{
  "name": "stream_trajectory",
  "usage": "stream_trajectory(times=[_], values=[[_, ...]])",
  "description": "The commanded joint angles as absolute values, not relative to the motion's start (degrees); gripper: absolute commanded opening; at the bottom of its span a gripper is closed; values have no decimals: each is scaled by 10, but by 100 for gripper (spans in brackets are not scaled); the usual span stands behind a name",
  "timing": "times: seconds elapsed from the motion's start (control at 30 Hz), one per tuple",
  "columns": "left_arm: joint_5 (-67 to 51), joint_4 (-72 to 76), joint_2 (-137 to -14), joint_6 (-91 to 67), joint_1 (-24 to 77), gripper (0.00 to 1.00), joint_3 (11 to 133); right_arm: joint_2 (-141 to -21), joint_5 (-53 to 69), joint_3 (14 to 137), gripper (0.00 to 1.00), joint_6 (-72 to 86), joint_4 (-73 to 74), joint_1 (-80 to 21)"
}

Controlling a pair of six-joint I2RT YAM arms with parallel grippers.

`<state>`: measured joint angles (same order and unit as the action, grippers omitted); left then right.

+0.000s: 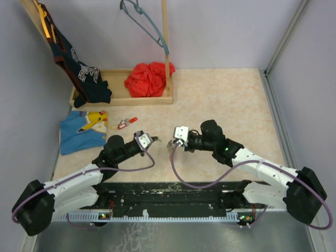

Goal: Put the keys on the keyring

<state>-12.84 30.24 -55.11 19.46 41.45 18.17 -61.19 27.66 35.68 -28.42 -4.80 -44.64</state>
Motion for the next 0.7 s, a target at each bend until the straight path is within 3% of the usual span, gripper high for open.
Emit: stream_trajectory(times=[0.0,0.3,0.67], values=[[-221,375,-532,258,412,0,157,-614,207,394,0,-375,-15,-465],[-300,354,-535,303,413,0,154,-600,188,350,0,-506,-67,-491],[-359,354,-553,329,415,0,158,-592,204,337,0,-521,-85,-493]])
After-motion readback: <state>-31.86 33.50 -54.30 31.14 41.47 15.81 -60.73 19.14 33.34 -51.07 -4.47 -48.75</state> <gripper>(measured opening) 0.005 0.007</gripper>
